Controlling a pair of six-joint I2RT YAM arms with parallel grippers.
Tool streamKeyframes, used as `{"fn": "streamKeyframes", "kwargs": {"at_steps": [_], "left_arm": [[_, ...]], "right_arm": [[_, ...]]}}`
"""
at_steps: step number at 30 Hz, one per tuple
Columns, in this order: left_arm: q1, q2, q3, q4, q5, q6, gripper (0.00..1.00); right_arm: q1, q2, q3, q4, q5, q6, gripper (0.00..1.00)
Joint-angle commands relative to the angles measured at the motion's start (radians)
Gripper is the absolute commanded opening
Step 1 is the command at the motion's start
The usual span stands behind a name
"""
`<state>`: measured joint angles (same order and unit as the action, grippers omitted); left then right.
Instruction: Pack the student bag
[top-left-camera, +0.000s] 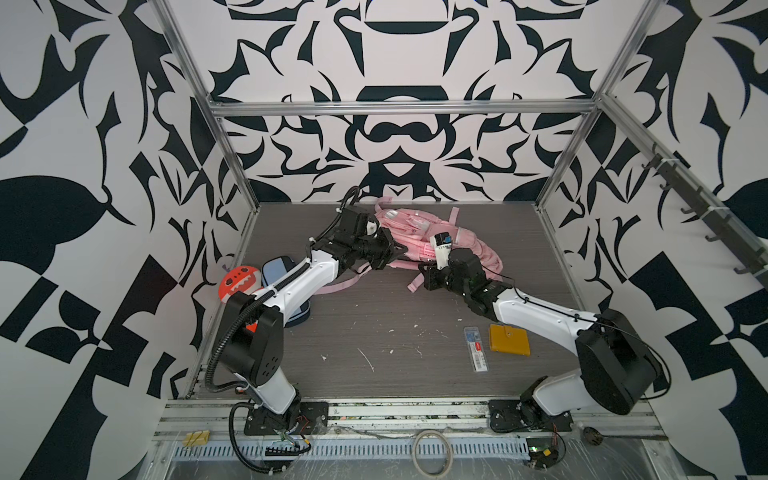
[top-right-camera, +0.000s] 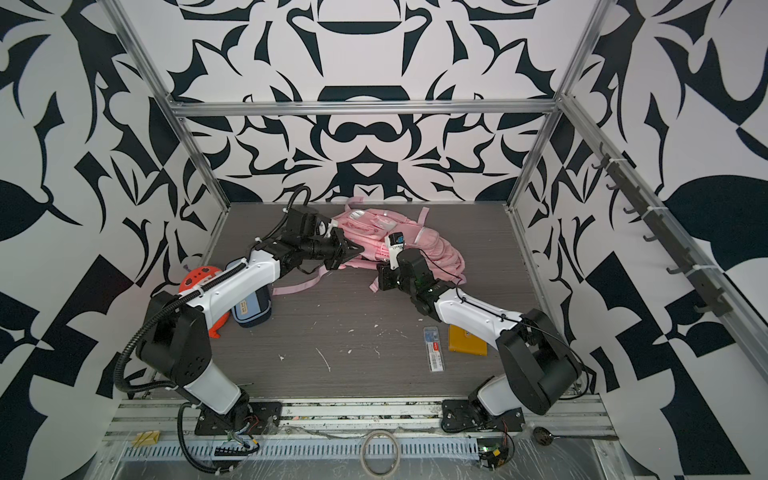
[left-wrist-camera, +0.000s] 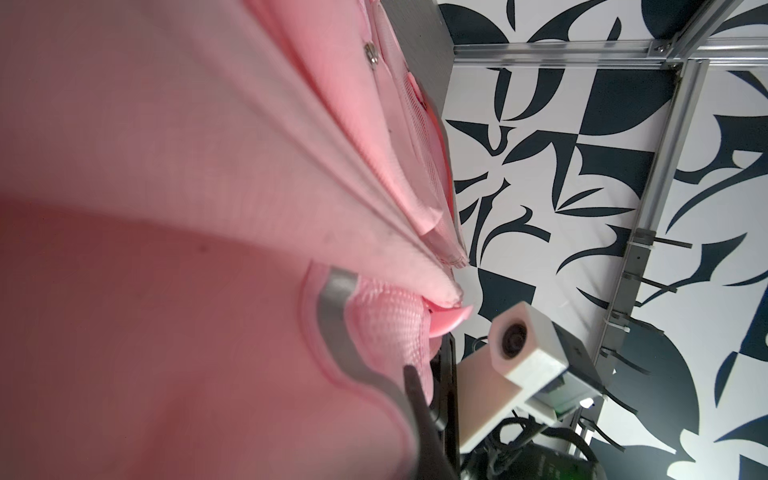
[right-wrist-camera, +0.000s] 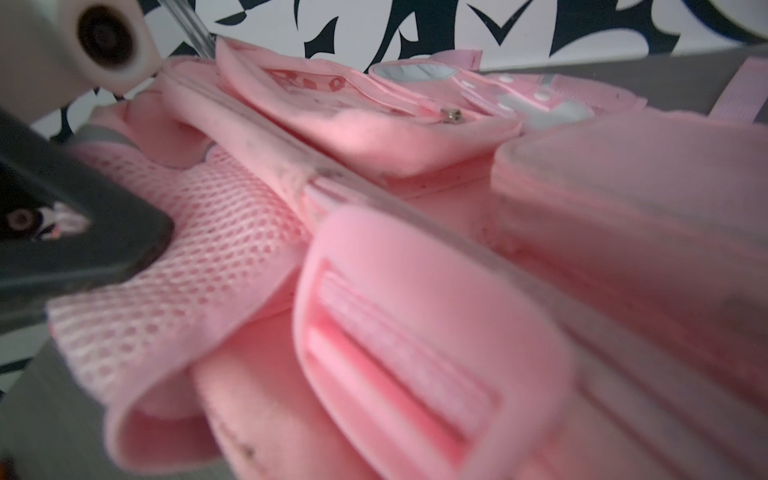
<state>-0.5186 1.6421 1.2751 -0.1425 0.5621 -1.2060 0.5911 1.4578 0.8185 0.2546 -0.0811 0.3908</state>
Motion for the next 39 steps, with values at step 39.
{"fn": "streamKeyframes", "kwargs": {"at_steps": [39], "left_arm": [[0.301,0.051,0.006,0.042,0.036,0.222,0.00]], "right_arm": [[-0.298,-0.492,-0.158,-0.453,-0.040,-0.181,0.00]]}}
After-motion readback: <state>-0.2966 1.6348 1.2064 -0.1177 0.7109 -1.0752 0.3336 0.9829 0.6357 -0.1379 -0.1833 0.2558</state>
